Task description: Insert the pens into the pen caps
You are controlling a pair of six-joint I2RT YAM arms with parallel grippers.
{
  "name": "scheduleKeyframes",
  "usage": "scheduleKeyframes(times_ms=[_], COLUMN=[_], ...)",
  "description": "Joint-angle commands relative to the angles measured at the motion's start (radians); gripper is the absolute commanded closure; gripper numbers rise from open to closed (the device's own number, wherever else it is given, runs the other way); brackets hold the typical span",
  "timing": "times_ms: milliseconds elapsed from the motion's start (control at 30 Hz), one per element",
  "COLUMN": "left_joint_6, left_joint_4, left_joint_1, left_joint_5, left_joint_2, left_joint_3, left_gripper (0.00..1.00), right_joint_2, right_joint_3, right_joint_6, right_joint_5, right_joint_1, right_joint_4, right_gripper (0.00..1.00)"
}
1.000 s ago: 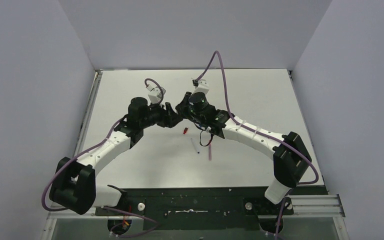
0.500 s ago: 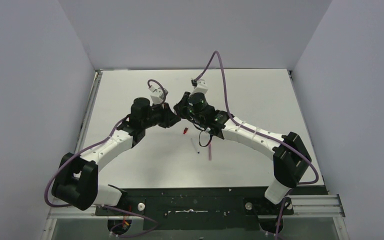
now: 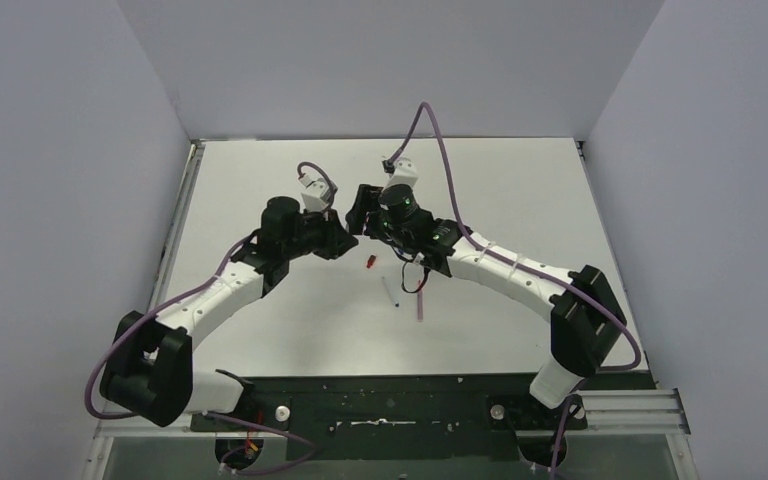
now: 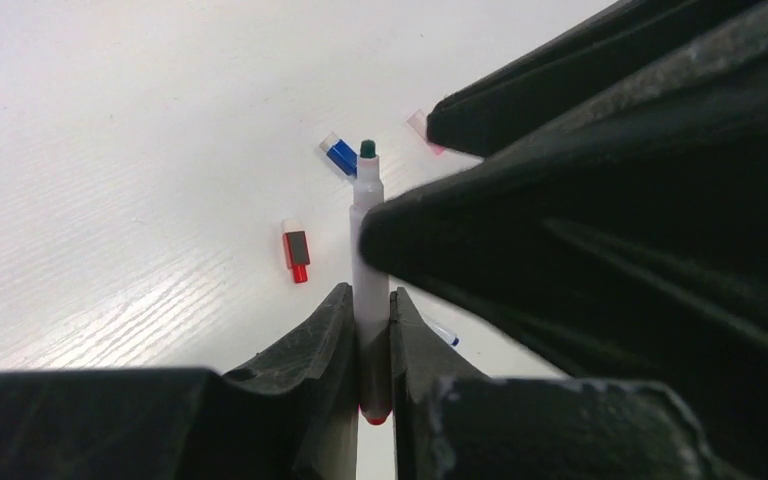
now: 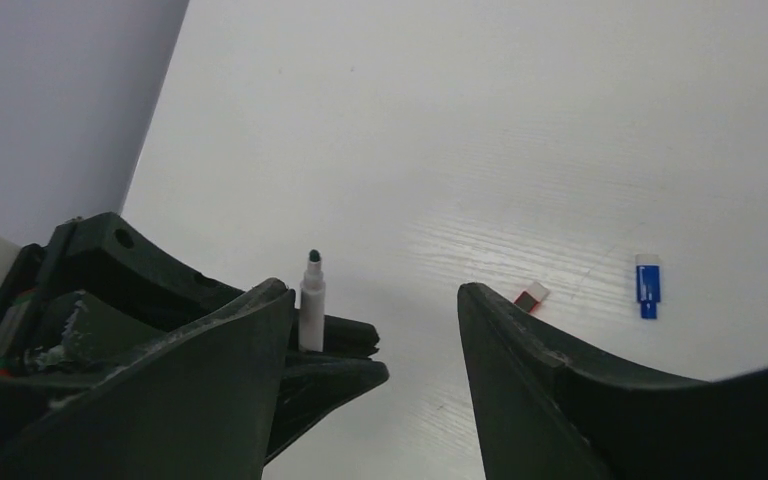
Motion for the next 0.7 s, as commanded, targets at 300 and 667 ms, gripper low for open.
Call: scheduleKeyframes(times_ms=[300, 667], left_joint_6=[0.135, 0.24], left_joint_4=[-0.277, -0.407], left_joint_1=[-0.001, -0.005], left_joint_5=[-0.061, -0.125], left_joint_2=[-0.228, -0.414], left_joint_3=[-0.017, -0.065], left_gripper=[1.0, 1.0], right_joint_2=[-0.03, 0.38], right_joint_3=[0.154, 0.5], right_joint_6=[0.072, 0.258], right_joint_5=[0.135, 0.016], right_joint_1=[-0.109, -0.075], right_joint_4=[-0.359, -0.73], right_gripper=[0.4, 0.44])
